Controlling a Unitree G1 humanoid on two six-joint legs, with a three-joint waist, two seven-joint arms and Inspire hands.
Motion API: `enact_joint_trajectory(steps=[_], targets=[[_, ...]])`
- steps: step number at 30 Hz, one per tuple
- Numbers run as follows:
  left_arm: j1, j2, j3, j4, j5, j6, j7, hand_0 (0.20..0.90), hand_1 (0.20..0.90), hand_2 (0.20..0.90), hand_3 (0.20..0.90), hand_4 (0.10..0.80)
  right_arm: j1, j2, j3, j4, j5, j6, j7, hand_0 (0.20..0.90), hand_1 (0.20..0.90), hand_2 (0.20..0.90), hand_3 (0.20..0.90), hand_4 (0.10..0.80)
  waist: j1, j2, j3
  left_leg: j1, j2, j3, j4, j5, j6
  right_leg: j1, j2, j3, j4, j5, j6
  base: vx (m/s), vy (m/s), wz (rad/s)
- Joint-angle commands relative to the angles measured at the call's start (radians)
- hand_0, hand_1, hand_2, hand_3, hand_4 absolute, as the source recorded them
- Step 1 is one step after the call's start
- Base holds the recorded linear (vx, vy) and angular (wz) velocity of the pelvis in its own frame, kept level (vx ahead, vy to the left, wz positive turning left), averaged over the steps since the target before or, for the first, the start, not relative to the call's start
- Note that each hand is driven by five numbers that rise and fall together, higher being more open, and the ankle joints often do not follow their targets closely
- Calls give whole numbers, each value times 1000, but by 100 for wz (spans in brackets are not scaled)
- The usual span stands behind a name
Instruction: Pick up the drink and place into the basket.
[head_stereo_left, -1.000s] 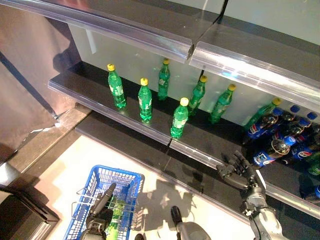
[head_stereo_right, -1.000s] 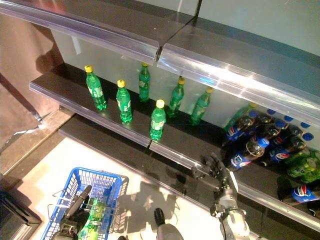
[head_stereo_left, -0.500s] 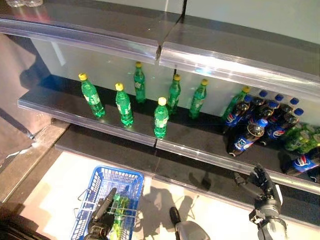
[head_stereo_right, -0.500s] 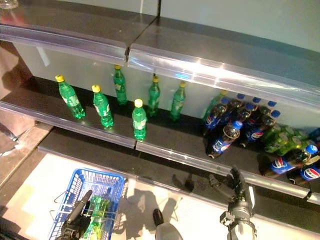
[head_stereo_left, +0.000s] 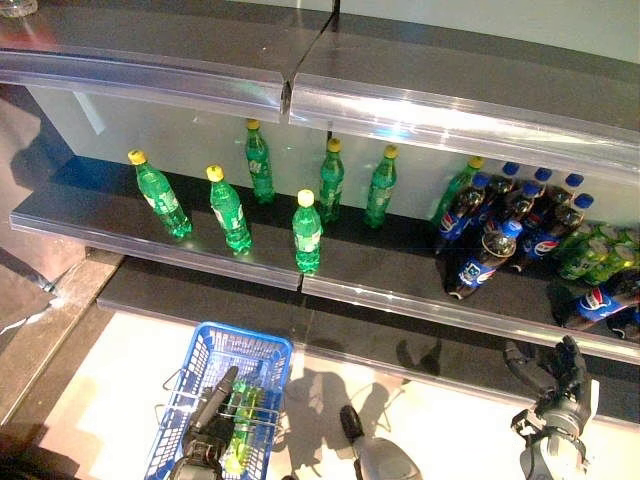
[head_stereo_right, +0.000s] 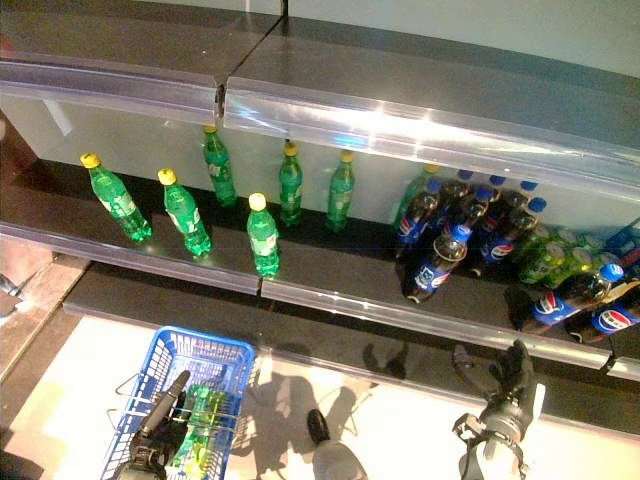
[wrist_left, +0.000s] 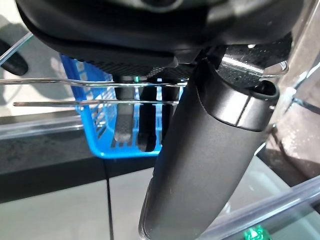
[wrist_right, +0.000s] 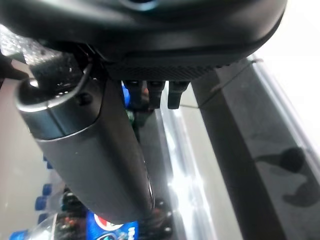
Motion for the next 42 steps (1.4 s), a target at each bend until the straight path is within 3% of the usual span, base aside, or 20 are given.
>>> enact_joint_trajectory(steps=[1, 3, 5, 6, 10, 14, 18, 19, 20, 21, 22, 25, 28, 31, 33, 35, 37, 38, 42], targets=[[-110, 102, 76, -163, 11, -140, -134, 300, 300, 300, 200, 100, -83, -76, -73, -43, -32, -124, -38, 900, 900, 900, 900, 800, 36, 47, -22, -111, -33, -137, 97, -37, 80, -12, 8, -36, 102, -89, 45, 0, 0, 0], [-116, 88, 66, -174, 13, -142, -139, 300, 300, 300, 200, 100, -88, -80, -74, -43, -43, -112, -53, 900, 900, 900, 900, 800, 35, 39, -15, -135, -32, -141, 177, -70, 77, -8, -1, -23, 105, -98, 34, -55, 4, 5], [-119, 77, 52, -191, 9, -145, -138, 300, 300, 300, 200, 100, -112, -111, -70, -28, -37, -99, -54, 900, 900, 900, 900, 800, 60, 30, 13, -195, -62, -243, 317, -129, 70, -4, -7, 1, 112, -90, 28, -67, 53, 16], [-124, 82, 51, -191, 5, -141, -134, 300, 300, 300, 200, 100, -136, -131, -66, -5, -36, -94, -47, 900, 900, 900, 900, 800, 72, 26, 20, -203, -78, -265, 318, -127, 68, -13, -8, 3, 99, -70, 31, -33, 89, -10], [-126, 100, 51, -175, 1, -137, -115, 300, 300, 300, 200, 100, -200, -171, -56, 29, -19, -55, 2, 900, 900, 900, 900, 800, 93, 17, 48, -166, -76, -235, 286, -118, 70, -58, -25, -73, 93, -6, 59, -3, 51, -68], [-94, 104, 87, -208, -6, -138, -88, 300, 300, 300, 200, 100, -237, -186, -55, 55, 4, -60, 80, 900, 900, 900, 900, 800, 152, 4, 71, -104, -36, -154, 214, -88, 51, -98, -104, -275, 199, 88, 98, -120, -30, -89], [-94, 111, 109, -207, 7, -126, -116, 300, 300, 300, 200, 100, -224, -172, -50, 12, -6, -95, 85, 900, 900, 900, 900, 800, 169, 24, 55, -84, 1, -133, 127, -38, 58, -93, -131, -280, 326, 38, 78, -159, -94, -74], [-104, 115, 112, -200, 9, -126, -121, 300, 300, 300, 200, 100, -224, -169, -47, 7, -9, -105, 88, 900, 900, 900, 900, 800, 169, 27, 45, -88, 6, -136, 114, -30, 59, -80, -130, -273, 330, 10, 71, -109, -245, -20], [-128, 120, 108, -186, 12, -125, -119, 300, 300, 300, 200, 100, -232, -169, -37, 13, -26, -121, 82, 900, 900, 900, 900, 800, 171, 32, 31, -100, 14, -153, 108, -22, 58, -31, -105, -260, 306, -68, 58, -75, -212, -12], [-132, 121, 106, -183, 12, -127, -119, 300, 300, 300, 200, 100, -234, -168, -35, 13, -28, -123, 81, 900, 900, 900, 900, 800, 171, 31, 28, -105, 14, -154, 107, -16, 57, -27, -102, -261, 296, -69, 55, -60, -308, -3], [-153, 123, 87, -166, 13, -140, -115, 300, 300, 300, 200, 100, -248, -173, -17, 17, -48, -136, 73, 900, 900, 900, 900, 800, 178, 29, 11, -119, 16, -165, 101, -5, 45, 26, -80, -262, 216, -117, 47, -61, -299, 8], [-161, 105, 56, -173, -7, -172, -105, 300, 300, 300, 200, 100, -271, -160, 30, -24, -80, -123, 65, 900, 900, 900, 900, 800, 189, 32, -12, -123, 35, -180, 76, 14, 27, 76, -46, -268, 153, -157, 33, -29, -349, 5], [-133, 75, 60, -210, 26, -179, -93, 300, 300, 300, 200, 100, -249, -139, 39, -115, -128, -105, 107, 900, 900, 900, 900, 800, 186, 32, -21, -114, 56, -214, 70, 21, 10, 102, -12, -254, 130, -196, -1, 26, -344, -8], [-118, 55, 75, -221, 17, -178, -104, 300, 300, 300, 200, 100, -258, -141, 41, -135, -126, -110, 153, 900, 900, 900, 900, 800, 185, 25, -19, -133, 64, -239, 150, -2, -11, 120, 6, -253, 119, -210, -30, 41, -263, 0], [-104, 43, 74, -228, 27, -163, -109, 300, 300, 300, 200, 100, -275, -147, 43, -156, -131, -103, 174, 900, 900, 900, 900, 800, 198, 17, 0, -195, 72, -259, 287, -7, -31, 135, 7, -263, 125, -209, -58, 44, -251, 15], [-94, 37, 81, -228, 30, -149, -116, 300, 300, 300, 200, 100, -286, -148, 51, -166, -150, -100, 182, 900, 900, 900, 900, 800, 214, 18, 14, -249, 51, -301, 359, 2, -29, 145, 11, -255, 128, -212, -69, 56, -130, 23], [-77, 33, 91, -220, 13, -148, -129, 300, 300, 300, 200, 100, -310, -155, 72, -175, -172, -94, 191, 900, 900, 900, 900, 800, 240, 33, 15, -261, -10, -373, 321, -10, -15, 142, 21, -236, 139, -219, -68, 104, 22, -4], [-68, 31, 95, -212, 1, -153, -135, 300, 300, 300, 200, 100, -326, -162, 89, -179, -180, -87, 192, 900, 900, 900, 900, 800, 248, 46, 12, -256, -26, -393, 270, 6, -11, 140, 32, -227, 144, -226, -68, 149, 96, -34], [-67, 26, 83, -160, -23, -170, -173, 300, 300, 300, 200, 100, -352, -178, 117, -183, -200, -89, 163, 900, 900, 900, 900, 800, 264, 75, 14, -302, -32, -351, 150, 122, -39, 153, 54, -241, 151, -251, -73, 142, 134, -53]])
